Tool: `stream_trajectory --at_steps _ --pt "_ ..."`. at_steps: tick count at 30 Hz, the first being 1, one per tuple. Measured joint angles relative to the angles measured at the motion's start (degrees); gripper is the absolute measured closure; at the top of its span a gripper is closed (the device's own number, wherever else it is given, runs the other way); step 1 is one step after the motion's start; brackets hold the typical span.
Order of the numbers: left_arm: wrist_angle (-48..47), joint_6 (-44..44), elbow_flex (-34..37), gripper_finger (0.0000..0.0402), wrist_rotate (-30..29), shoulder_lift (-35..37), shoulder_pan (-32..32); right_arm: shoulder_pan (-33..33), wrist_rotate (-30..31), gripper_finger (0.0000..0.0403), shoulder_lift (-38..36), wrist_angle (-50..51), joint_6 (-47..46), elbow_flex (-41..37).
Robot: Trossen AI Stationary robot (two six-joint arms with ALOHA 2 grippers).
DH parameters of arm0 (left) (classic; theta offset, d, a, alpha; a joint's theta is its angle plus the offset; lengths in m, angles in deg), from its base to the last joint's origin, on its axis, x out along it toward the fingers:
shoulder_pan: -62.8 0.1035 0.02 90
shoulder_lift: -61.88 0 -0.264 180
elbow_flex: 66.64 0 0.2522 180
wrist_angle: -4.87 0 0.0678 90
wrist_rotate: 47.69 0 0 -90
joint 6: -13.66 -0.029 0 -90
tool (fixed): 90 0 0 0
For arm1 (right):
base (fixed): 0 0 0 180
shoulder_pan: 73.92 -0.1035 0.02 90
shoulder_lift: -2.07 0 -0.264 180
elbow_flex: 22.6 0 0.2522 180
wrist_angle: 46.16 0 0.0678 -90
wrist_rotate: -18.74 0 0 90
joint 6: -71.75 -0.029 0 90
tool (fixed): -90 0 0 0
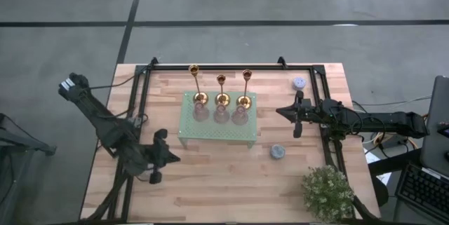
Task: Pick & Place candle stick holders
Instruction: Put the blue scented candle on the shelf
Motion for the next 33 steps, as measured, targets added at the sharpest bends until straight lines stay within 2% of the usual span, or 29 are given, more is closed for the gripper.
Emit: stream_trajectory --at_steps 9,15,20,22,28,33 --pt "6.5 -1.5 7.9 0.0393 -1.0 7.5 -0.9 0.0 0.0 0.0394 0.0 0.0 0.0 0.0" --pt "14.8 -8.0 13.7 0.0395 -6.0 10.4 -2.1 0.0 0.0 0.0394 0.0 0.0 0.0 0.0" --pt "15.5 -7.6 16.4 0.0388 -3.7 11.6 -2.2 0.0 0.0 0.0394 0.0 0.0 0.0 0.0" --pt "15.7 -4.7 17.4 0.0387 -2.6 11.6 -2.2 0.0 0.0 0.0394 0.0 0.0 0.0 0.0" --pt "16.3 1.6 20.2 0.0386 -8.1 11.3 -2.1 0.0 0.0 0.0394 0.0 0.0 0.0 0.0" --pt "19.2 -4.4 20.0 0.0393 -8.1 12.5 -2.8 0.0 0.0 0.0394 0.0 0.0 0.0 0.0"
